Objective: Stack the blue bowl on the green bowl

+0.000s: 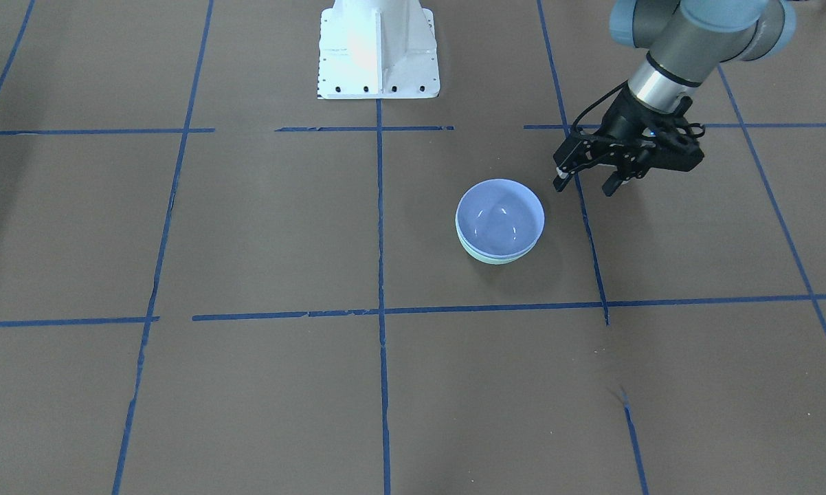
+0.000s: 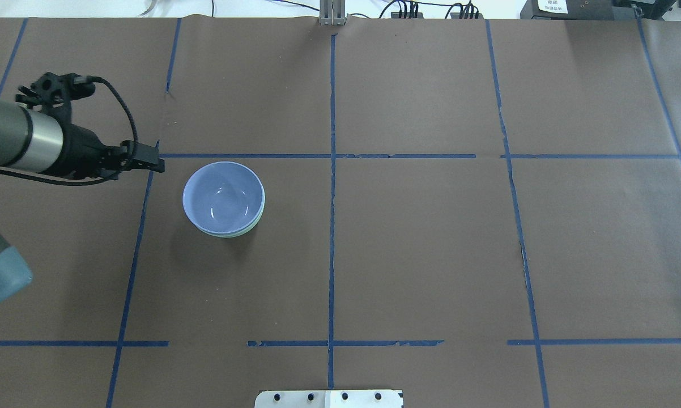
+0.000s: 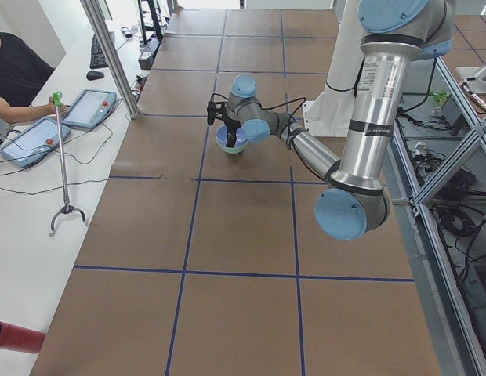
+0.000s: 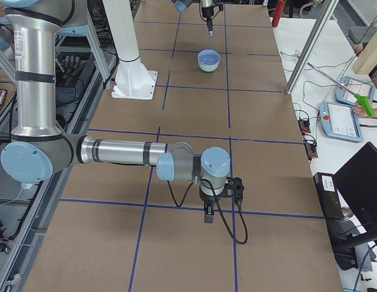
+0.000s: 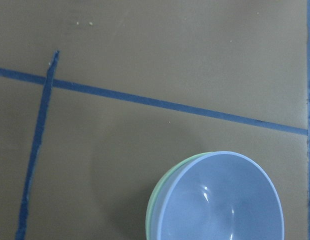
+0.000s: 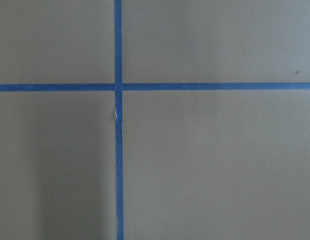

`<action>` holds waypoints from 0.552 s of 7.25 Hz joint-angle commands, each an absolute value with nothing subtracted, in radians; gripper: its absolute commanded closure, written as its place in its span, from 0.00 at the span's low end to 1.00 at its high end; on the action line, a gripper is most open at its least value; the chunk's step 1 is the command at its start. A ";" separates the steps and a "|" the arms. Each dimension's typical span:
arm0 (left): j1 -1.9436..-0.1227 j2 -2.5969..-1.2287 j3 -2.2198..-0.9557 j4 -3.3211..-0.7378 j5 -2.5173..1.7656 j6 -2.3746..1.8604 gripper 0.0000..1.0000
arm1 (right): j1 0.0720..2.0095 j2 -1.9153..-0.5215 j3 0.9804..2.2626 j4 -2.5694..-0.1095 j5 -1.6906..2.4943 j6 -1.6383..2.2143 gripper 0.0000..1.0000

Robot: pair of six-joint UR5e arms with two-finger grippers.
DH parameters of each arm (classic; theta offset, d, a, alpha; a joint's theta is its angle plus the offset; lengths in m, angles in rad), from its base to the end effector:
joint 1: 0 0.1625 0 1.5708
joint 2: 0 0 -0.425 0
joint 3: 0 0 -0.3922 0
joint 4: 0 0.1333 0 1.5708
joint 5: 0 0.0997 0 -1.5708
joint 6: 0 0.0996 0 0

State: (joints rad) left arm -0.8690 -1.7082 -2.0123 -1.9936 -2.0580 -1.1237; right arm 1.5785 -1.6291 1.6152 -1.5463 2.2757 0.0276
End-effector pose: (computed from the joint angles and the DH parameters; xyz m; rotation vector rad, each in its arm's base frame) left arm 0.2659 -0.4488 0.3324 0.2471 1.0467 -0.1366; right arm 0.0724 -0.4674 0.6670 0.0031 -0.7050 0.0301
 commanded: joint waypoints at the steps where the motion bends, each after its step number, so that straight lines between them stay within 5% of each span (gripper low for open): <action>1: -1.085 -1.597 -2.040 -1.979 -2.178 -0.775 0.00 | 1.578 -1.629 1.615 -1.546 2.275 0.028 0.00; 4: -1.315 -1.474 -1.921 -1.970 -2.230 -0.150 0.00 | 1.578 -1.629 1.615 -1.546 2.275 0.028 0.00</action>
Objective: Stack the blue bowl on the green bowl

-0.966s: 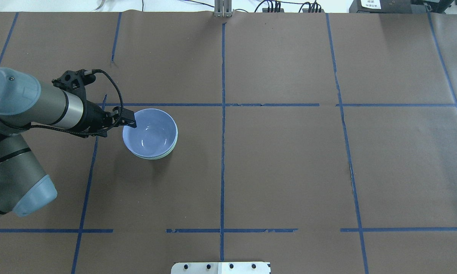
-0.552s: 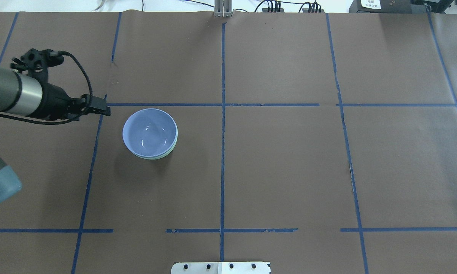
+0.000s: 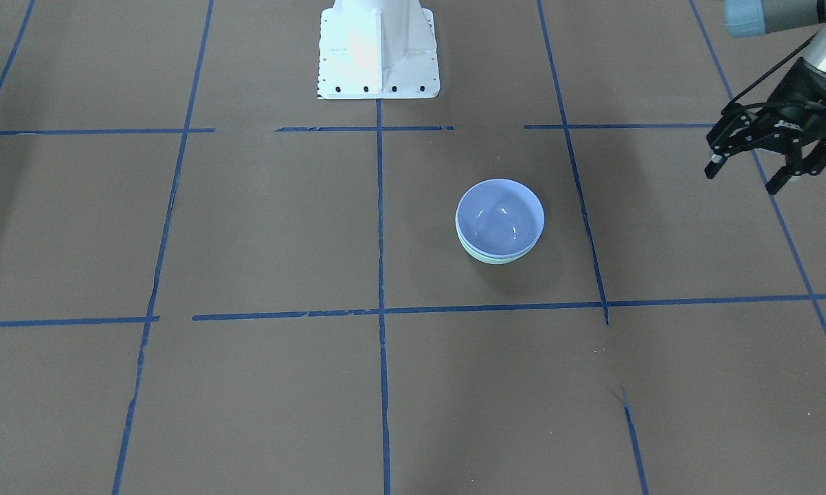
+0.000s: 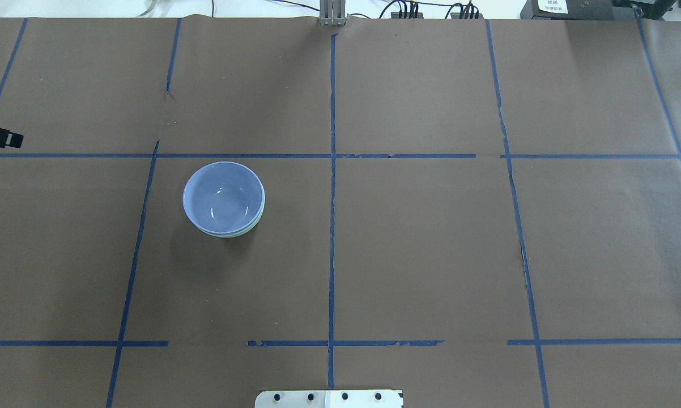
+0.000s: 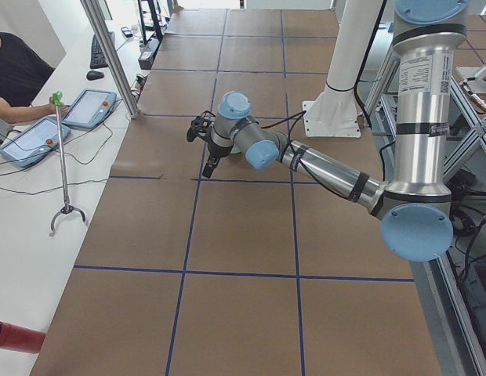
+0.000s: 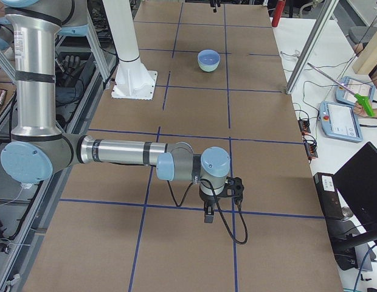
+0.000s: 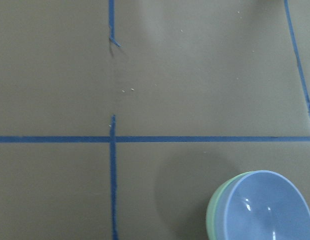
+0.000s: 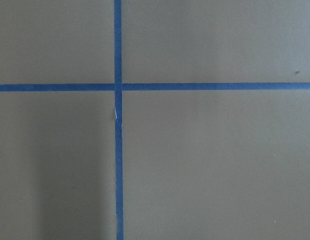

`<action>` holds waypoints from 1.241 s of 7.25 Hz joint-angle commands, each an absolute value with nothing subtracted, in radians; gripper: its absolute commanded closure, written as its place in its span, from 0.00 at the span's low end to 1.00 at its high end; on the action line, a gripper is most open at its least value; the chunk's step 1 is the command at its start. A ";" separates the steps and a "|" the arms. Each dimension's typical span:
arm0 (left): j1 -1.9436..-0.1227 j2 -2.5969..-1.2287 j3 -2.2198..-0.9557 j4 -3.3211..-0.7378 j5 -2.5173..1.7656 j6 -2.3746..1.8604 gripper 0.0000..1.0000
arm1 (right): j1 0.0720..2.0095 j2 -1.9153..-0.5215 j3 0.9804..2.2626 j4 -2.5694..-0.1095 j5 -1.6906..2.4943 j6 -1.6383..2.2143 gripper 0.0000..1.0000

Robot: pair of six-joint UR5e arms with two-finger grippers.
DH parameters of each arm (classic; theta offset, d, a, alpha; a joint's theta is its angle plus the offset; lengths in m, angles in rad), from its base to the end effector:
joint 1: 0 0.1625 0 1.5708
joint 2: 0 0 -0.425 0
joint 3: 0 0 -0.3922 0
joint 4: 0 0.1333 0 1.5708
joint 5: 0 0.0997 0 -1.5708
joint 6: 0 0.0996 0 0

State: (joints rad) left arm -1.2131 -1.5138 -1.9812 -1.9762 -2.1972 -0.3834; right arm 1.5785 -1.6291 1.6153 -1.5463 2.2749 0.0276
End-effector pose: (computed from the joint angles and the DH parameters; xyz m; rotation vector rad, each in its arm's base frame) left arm 0.0950 -0.4680 0.4410 0.4676 0.8204 0.2138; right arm 0.0724 -0.4674 0.6670 0.0032 -0.7042 0.0301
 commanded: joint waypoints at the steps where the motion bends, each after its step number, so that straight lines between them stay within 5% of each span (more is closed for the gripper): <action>1: -1.359 -1.477 -1.870 -1.859 -2.262 -0.103 0.00 | 1.578 -1.629 1.615 -1.546 2.275 0.028 0.00; 4: -1.512 -1.485 -1.728 -1.754 -2.261 0.004 0.00 | 1.578 -1.629 1.615 -1.546 2.276 0.028 0.00; 6: -1.615 -1.499 -1.736 -1.489 -2.263 0.124 0.00 | 1.578 -1.629 1.615 -1.546 2.275 0.028 0.00; 9: -1.618 -1.483 -1.723 -1.433 -2.370 0.120 0.00 | 1.578 -1.629 1.615 -1.548 2.275 0.028 0.00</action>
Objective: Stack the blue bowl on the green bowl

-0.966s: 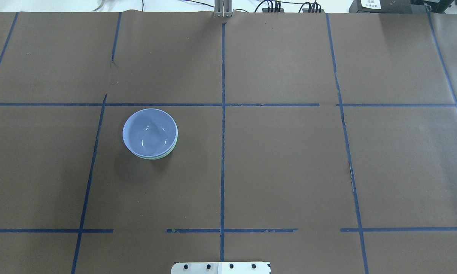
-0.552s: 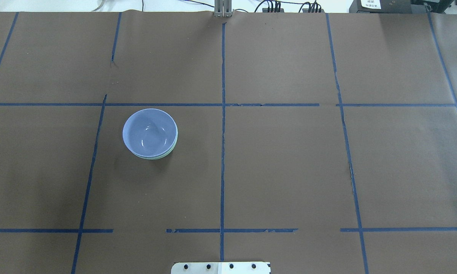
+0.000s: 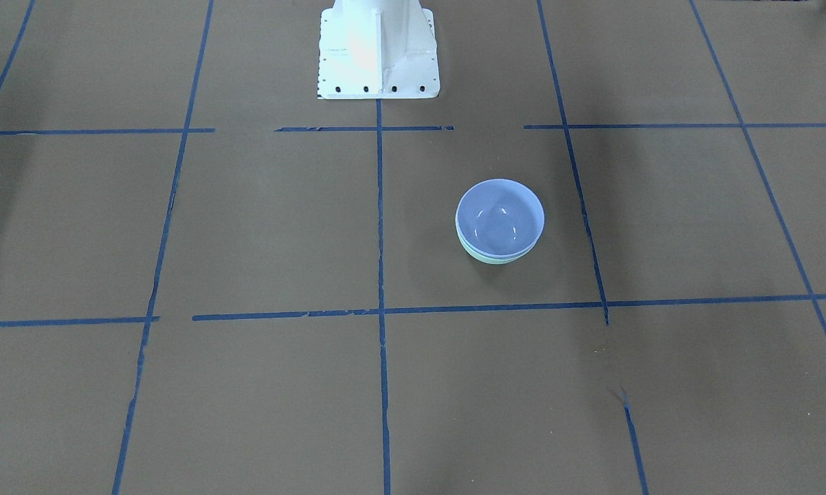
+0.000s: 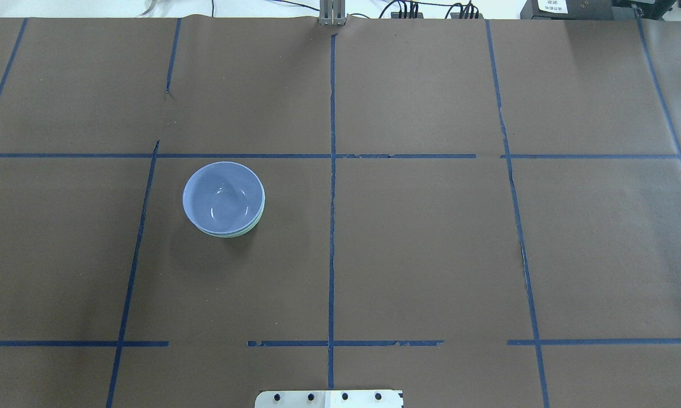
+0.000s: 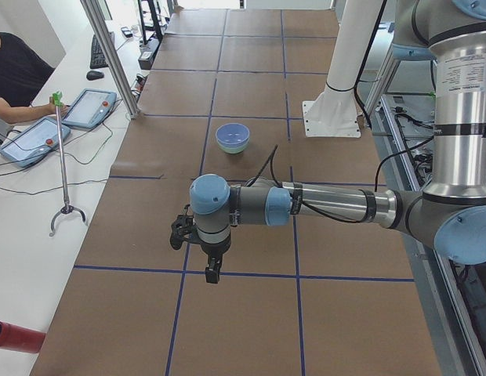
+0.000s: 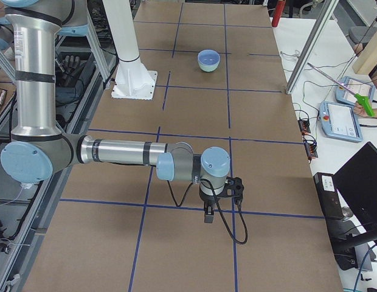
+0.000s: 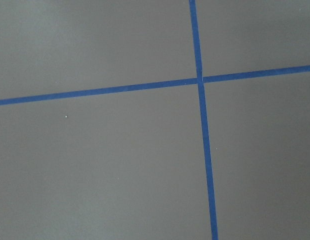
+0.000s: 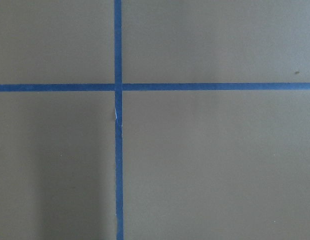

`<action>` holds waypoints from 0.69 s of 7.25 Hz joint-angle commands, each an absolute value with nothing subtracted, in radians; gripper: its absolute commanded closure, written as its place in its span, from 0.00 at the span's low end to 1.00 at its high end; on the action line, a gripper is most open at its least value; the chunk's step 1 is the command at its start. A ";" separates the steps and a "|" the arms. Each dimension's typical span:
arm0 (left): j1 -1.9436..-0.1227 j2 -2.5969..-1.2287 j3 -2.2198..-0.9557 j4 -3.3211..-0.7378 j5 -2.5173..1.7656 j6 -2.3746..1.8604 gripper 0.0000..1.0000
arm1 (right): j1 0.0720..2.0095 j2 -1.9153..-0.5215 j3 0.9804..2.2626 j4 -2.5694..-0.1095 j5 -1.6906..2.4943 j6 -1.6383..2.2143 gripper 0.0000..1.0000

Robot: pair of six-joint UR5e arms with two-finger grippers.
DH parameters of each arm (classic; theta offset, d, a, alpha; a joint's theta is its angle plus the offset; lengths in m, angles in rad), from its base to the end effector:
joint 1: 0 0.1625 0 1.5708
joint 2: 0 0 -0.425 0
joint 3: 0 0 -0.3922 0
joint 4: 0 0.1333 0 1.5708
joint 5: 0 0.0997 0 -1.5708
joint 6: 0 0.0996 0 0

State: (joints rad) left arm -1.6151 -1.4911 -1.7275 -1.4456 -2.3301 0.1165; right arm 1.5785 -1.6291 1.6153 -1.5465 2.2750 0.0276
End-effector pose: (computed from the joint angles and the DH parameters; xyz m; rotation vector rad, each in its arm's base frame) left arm -0.0847 -0.4500 0.6329 0.0153 0.7605 0.0504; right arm 0.0724 -0.4673 0.6670 0.0030 -0.7043 0.0301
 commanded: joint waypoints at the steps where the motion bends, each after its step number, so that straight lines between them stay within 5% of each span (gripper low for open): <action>1: -1.618 -1.486 -1.694 -1.445 -2.372 0.121 0.00 | 1.578 -1.629 1.615 -1.548 2.275 0.028 0.00; 5: -1.617 -1.488 -1.678 -1.447 -2.372 0.120 0.00 | 1.578 -1.629 1.615 -1.546 2.276 0.028 0.00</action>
